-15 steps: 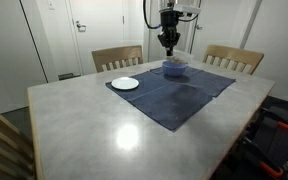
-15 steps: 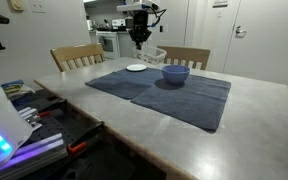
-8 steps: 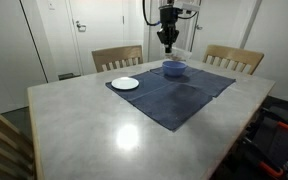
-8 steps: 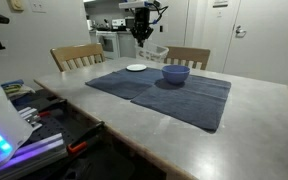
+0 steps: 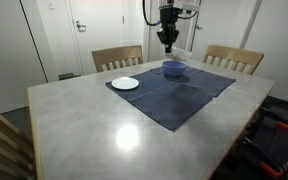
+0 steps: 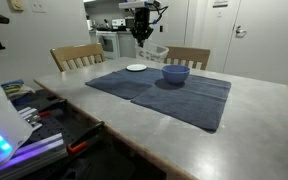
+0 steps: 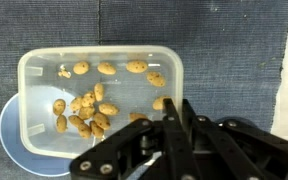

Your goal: Pick the clear bowl and pour its contents into the blue bowl

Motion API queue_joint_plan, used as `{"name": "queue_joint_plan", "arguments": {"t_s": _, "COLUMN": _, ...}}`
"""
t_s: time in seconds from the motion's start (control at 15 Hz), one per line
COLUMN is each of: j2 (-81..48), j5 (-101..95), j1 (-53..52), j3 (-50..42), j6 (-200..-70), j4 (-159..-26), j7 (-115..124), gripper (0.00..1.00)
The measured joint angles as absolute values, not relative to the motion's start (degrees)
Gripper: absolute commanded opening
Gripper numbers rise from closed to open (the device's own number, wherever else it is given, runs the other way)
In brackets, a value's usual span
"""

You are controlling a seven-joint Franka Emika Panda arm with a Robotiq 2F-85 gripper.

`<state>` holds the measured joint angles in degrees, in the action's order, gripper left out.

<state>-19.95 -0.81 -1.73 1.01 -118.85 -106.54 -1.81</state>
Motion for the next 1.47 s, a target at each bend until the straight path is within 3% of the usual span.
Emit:
{"name": "queue_joint_plan", "arguments": {"t_s": 0.33, "j2": -19.95, "j5": -0.81, "j1": -1.73, "j3": 1.01, "j6": -118.85, "j4": -106.54, "j7": -1.81, "gripper": 0.1}}
{"name": "queue_joint_plan", "arguments": {"t_s": 0.4, "j2": -19.95, "j5": -0.81, "j1": -1.73, "j3": 1.01, "j6": -118.85, "j4": -106.54, "j7": -1.81, "gripper": 0.02}}
{"name": "queue_joint_plan", "arguments": {"t_s": 1.47, "j2": -20.04, "j5": 5.0, "j1": 2.26, "j3": 1.15, "j6": -120.32, "j4": -103.13, "j7": -13.7, "gripper": 0.02}}
